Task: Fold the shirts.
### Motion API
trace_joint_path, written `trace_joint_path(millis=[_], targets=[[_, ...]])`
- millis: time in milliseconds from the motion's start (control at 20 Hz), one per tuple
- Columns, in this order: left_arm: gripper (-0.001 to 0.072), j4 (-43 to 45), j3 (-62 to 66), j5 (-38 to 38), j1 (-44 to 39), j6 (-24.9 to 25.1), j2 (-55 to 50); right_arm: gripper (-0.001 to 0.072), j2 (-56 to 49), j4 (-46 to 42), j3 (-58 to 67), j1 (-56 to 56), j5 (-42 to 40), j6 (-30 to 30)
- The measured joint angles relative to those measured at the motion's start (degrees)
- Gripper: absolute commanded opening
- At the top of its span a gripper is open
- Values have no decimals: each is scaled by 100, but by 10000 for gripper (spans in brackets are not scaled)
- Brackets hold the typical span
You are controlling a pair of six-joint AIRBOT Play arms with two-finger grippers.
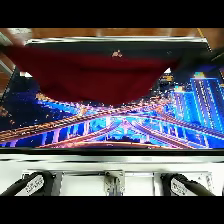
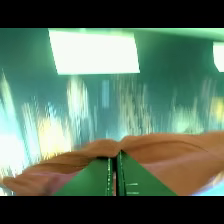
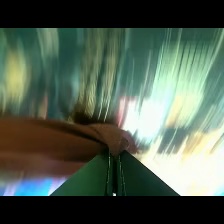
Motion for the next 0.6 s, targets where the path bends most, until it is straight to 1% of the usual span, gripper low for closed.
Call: trace_joint_path(millis=[150,250,350,450,600], targets=[[38,28,1550,328,26,-398,422,72,1187,-809,1019,-13,-540,492],[38,129,1954,393,31,-686,813,72,1864,-1335,1355,-22,-667,787],[38,334,2017,407,33,-997,1263,72,2446,-1661,1532,-22,-673,1025],[38,566,1939,382,35,-1200,1628,72,2846,-1971,1628,-22,-533,1167],[38,883,1849,85,35,-1360,1899,73,3069,-2524,1687,-22,44,1279]])
